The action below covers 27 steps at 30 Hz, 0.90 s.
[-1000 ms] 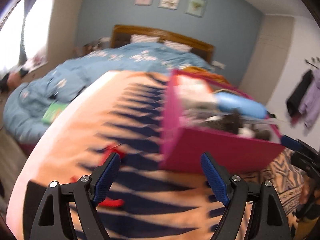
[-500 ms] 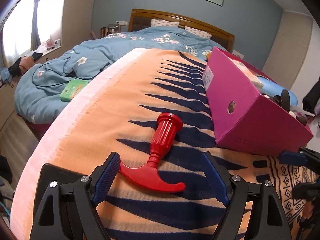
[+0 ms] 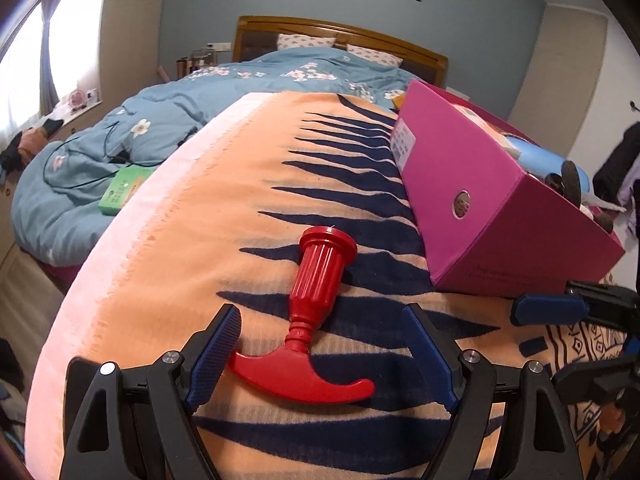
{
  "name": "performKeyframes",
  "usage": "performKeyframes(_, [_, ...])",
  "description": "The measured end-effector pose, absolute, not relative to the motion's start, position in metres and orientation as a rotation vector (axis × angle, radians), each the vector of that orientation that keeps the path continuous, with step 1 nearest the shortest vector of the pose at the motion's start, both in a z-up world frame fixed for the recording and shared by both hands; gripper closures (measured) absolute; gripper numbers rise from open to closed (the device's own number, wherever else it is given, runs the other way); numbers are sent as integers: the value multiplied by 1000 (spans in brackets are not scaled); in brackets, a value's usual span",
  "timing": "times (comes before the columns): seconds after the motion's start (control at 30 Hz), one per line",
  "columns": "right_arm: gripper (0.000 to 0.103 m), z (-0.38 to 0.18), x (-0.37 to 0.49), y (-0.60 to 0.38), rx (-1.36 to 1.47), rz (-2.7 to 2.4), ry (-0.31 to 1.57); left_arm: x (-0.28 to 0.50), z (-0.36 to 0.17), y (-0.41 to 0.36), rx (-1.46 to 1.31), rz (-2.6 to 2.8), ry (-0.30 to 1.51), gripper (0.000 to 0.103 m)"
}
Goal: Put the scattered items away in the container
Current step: 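Move both tools toward the red T-handle tool on the blanket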
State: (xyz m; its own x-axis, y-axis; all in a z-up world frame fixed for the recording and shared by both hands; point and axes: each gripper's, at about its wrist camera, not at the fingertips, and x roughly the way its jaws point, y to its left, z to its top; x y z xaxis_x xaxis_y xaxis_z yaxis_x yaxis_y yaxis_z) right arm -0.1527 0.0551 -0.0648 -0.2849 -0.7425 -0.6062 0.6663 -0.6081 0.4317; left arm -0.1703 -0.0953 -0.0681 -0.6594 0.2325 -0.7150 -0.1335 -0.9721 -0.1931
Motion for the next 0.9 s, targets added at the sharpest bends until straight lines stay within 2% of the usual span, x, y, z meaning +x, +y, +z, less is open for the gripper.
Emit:
performKeyframes(0.2, [40,-62,-165,59,1016,-1968,-193,-177,-73,-86,-1205,2589,-107,19])
performKeyframes(0.67, [40,-68,-178,36,1046,-1936,-215,-188,-76,-90,-1214,2518,-151,21])
performKeyframes(0.73, [40,-69,-178,38,1047,-1939,-221,-186,-75,-90,-1209,2509,-157,29])
performKeyframes(0.9, [40,-73,-181,41,1066,-1938,-241,-181,-74,-91,-1216,2458,-182,62])
